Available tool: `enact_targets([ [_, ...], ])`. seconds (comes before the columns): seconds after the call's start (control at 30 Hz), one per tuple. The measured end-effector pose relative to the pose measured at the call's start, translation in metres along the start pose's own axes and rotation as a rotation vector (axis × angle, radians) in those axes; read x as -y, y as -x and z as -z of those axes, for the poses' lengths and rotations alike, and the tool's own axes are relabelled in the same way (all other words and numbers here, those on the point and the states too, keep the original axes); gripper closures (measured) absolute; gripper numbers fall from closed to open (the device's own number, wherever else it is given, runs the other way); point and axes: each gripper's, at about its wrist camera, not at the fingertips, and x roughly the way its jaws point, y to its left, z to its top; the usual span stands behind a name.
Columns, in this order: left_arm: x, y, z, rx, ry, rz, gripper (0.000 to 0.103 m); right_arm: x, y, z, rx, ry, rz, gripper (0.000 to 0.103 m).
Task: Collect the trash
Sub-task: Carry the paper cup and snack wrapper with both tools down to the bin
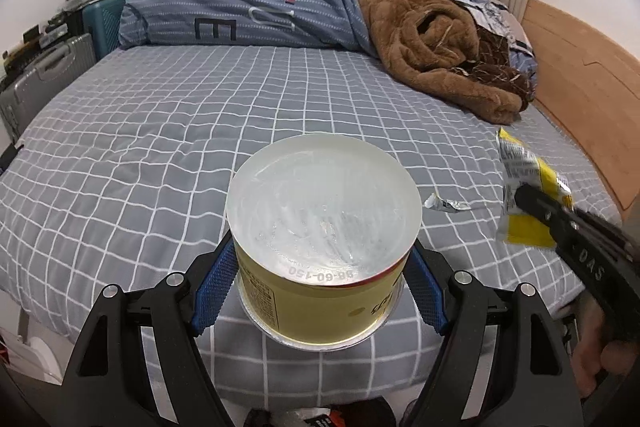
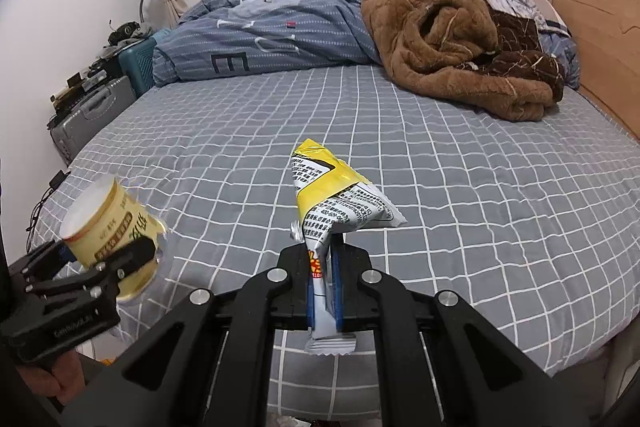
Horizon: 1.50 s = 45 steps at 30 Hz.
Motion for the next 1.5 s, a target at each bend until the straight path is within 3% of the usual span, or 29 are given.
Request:
enact_targets([
  [0.27, 0.008, 0.023, 0.016, 0.016, -0.009, 0.012, 0.028, -0.006, 0.033, 0.013, 0.040, 0.032, 0.006, 0.097],
  [0.77, 0.001, 0.059, 0.053, 0.011, 0.017, 0.015, 0.028, -0.014, 0.056, 0.050, 0.001, 0.032, 0.000, 0.097],
  [1.5, -0.015, 0.081, 0.136, -0.099, 0.007, -0.027, 0.028, -0.035, 0.081, 0.120, -0.106, 0.020, -0.026, 0.097],
])
